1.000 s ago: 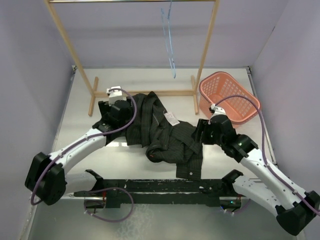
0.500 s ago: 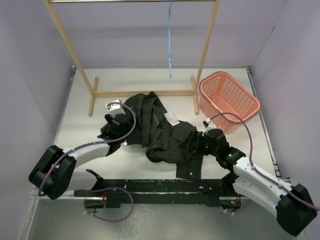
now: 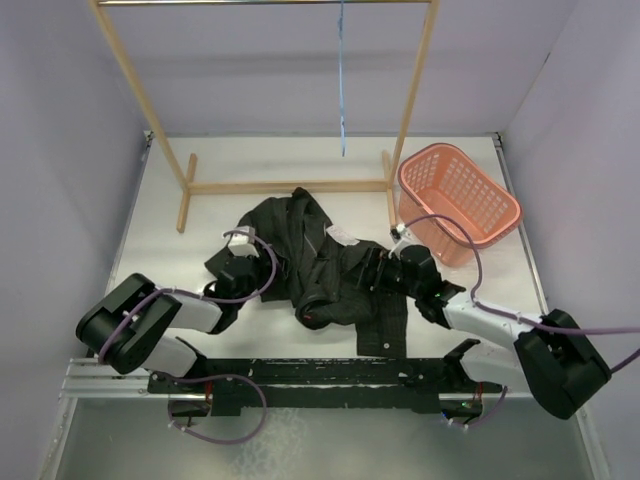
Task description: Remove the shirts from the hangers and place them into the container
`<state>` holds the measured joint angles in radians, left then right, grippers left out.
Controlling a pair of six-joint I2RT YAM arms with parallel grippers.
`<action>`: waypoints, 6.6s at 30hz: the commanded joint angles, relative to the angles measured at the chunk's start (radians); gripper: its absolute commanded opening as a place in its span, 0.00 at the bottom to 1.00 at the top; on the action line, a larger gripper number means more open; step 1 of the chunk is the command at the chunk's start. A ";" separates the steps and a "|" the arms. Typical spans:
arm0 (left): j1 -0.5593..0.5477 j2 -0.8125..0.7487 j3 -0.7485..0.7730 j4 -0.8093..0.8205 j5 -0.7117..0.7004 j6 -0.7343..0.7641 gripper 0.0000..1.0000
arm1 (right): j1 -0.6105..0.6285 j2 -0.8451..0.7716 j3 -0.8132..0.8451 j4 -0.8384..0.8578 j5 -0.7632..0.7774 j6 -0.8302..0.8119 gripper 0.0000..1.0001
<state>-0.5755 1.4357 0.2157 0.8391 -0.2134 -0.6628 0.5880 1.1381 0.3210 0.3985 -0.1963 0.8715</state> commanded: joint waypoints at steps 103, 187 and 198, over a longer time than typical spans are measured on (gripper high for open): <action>-0.556 -0.930 0.748 -1.180 -0.182 0.809 0.54 | -0.786 0.444 2.203 -0.723 0.351 -0.170 0.00; -0.544 -0.900 0.551 -1.158 -0.103 0.824 0.71 | -0.576 0.163 1.122 -0.972 0.228 -0.560 0.51; -0.529 -0.891 0.550 -1.159 -0.095 0.823 0.71 | -0.361 -0.149 0.706 -0.987 0.150 -0.497 0.51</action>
<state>-1.1126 0.5449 0.7700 -0.3351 -0.3145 0.1680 0.1894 1.0637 1.1347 -0.5732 -0.0116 0.3485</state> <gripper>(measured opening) 0.704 0.503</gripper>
